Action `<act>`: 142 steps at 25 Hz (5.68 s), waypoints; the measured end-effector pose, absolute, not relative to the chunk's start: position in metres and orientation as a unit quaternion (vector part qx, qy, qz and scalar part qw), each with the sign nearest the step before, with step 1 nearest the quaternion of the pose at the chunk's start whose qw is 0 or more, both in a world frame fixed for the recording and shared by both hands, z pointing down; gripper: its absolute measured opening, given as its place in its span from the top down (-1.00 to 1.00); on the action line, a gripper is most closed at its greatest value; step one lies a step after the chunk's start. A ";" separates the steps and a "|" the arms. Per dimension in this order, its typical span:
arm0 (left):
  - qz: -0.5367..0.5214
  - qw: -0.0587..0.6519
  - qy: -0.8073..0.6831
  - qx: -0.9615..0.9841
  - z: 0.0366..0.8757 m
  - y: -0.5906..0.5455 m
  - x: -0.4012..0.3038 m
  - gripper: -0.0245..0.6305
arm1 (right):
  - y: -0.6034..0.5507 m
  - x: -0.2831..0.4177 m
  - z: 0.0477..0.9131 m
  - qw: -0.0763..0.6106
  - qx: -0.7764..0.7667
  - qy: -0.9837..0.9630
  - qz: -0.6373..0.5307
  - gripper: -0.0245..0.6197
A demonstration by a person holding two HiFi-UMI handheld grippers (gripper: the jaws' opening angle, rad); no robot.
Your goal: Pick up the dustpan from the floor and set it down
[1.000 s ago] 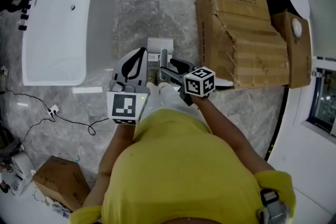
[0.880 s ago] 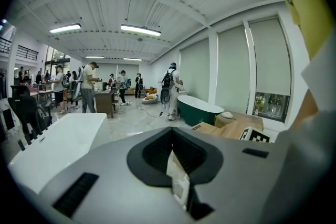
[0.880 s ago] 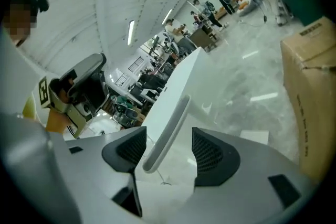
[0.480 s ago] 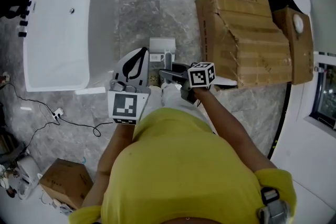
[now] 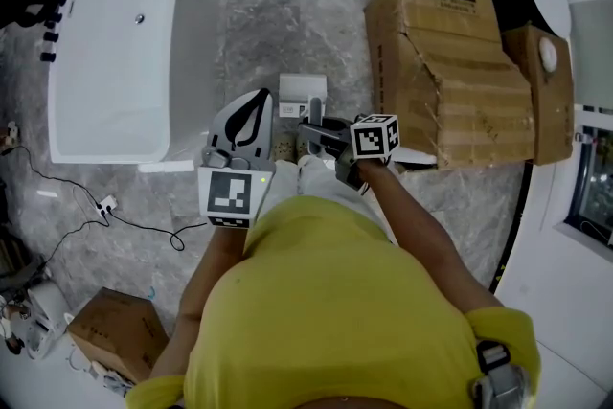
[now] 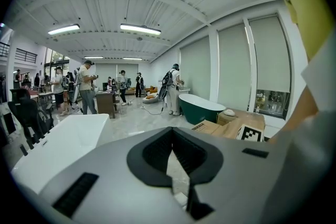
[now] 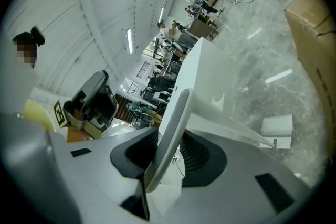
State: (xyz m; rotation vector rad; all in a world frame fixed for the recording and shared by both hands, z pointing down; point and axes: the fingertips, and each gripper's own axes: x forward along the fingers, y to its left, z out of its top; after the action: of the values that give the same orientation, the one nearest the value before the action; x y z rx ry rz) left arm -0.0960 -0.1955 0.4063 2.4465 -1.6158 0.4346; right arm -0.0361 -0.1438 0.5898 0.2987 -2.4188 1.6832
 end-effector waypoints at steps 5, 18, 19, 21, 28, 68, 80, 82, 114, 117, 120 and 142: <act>0.144 0.088 -0.537 0.827 0.406 -0.195 -0.096 0.92 | -0.157 -0.040 0.551 0.074 0.084 -0.822 0.558 0.46; 0.135 0.086 -0.511 0.845 0.404 -0.199 -0.078 0.92 | -0.154 -0.035 0.443 0.050 0.076 -0.856 0.510 0.41; 0.134 0.085 -0.510 0.846 0.404 -0.200 -0.077 0.92 | -0.156 -0.034 0.437 0.048 0.078 -0.858 0.506 0.41; 0.133 0.085 -0.508 0.847 0.402 -0.202 -0.078 0.92 | -0.159 -0.034 0.426 0.043 0.080 -0.862 0.499 0.40; 0.130 0.081 -0.511 0.846 0.398 -0.204 -0.081 0.92 | -0.164 -0.037 0.404 0.043 0.074 -0.873 0.480 0.39; 0.139 0.100 -0.529 0.831 0.409 -0.205 -0.094 0.92 | -0.204 -0.045 0.535 0.128 0.106 -0.846 0.506 0.42; 0.144 0.107 -0.532 0.827 0.413 -0.204 -0.103 0.92 | -0.230 -0.050 0.597 0.171 0.131 -0.824 0.524 0.46; 0.147 0.106 -0.532 0.827 0.413 -0.204 -0.104 0.92 | -0.231 -0.049 0.603 0.177 0.133 -0.822 0.524 0.47; 0.081 -0.009 -0.530 0.844 0.313 -0.237 -0.066 0.92 | -0.274 0.058 0.316 0.074 0.524 -0.848 0.021 0.89; 0.064 -0.031 -0.547 0.834 0.282 -0.239 -0.072 0.92 | -0.266 0.059 0.274 0.043 0.537 -0.841 -0.039 0.89; 0.048 -0.052 -0.563 0.824 0.253 -0.238 -0.077 0.92 | -0.257 0.060 0.241 0.015 0.542 -0.837 -0.075 0.89; 0.049 -0.052 -0.583 0.810 0.231 -0.243 -0.067 0.92 | -0.259 0.075 0.234 0.000 0.533 -0.843 -0.065 0.90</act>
State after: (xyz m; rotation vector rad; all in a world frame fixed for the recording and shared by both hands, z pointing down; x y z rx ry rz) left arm -0.0669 -0.2432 0.2307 2.6319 -1.8941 0.1579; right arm 0.0747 -0.2586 0.2335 1.6755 -2.6497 -0.2042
